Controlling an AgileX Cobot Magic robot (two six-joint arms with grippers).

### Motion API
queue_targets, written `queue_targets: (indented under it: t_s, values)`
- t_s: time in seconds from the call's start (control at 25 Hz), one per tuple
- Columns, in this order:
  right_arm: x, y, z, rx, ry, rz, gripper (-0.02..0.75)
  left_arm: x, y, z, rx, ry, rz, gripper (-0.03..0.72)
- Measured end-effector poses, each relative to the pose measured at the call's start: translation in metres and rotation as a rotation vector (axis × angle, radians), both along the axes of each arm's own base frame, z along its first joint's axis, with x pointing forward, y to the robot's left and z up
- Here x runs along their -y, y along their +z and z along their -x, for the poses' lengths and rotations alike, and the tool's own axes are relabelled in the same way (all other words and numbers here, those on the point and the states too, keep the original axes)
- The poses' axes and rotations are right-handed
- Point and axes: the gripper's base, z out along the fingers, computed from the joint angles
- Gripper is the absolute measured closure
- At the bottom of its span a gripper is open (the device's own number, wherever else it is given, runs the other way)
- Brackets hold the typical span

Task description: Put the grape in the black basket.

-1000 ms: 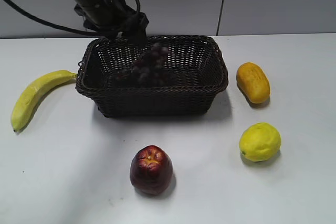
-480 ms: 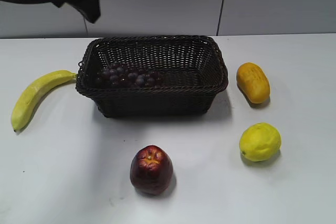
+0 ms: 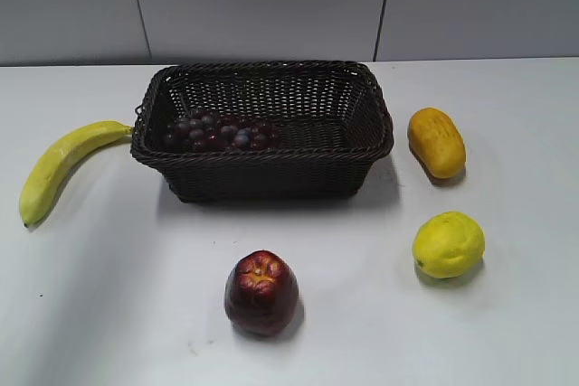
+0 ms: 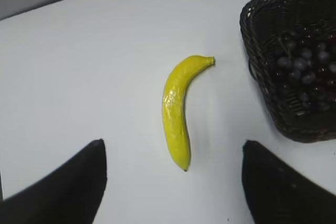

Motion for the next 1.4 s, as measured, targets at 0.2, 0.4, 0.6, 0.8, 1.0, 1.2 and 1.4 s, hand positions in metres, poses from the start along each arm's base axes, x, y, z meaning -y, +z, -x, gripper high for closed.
queue_targets:
  t_s: [0.2,0.4,0.6,0.8,1.0,1.2,1.4]
  values:
    - [0.0,0.0,0.0,0.0,0.0,0.0,0.187,-0.008,-0.009,0.042,-0.046,0.016,0.039,0.095]
    - [0.0,0.0,0.0,0.0,0.0,0.0,0.187,-0.016,-0.032,0.097,-0.11,0.026,0.082,0.097]
    - [0.0,0.0,0.0,0.0,0.0,0.0,0.187,-0.028,-0.057,0.151,-0.112,0.032,0.094,0.101]
    - [0.0,0.0,0.0,0.0,0.0,0.0,0.187,-0.039,-0.087,0.198,-0.021,0.033,0.117,0.101]
    - [0.0,0.0,0.0,0.0,0.0,0.0,0.187,-0.048,-0.114,0.236,0.036,0.031,0.126,0.101]
    - [0.0,0.0,0.0,0.0,0.0,0.0,0.187,-0.054,-0.128,0.26,0.129,0.026,0.142,0.101]
    - [0.0,0.0,0.0,0.0,0.0,0.0,0.187,-0.055,-0.13,0.265,0.166,0.01,0.139,0.101]
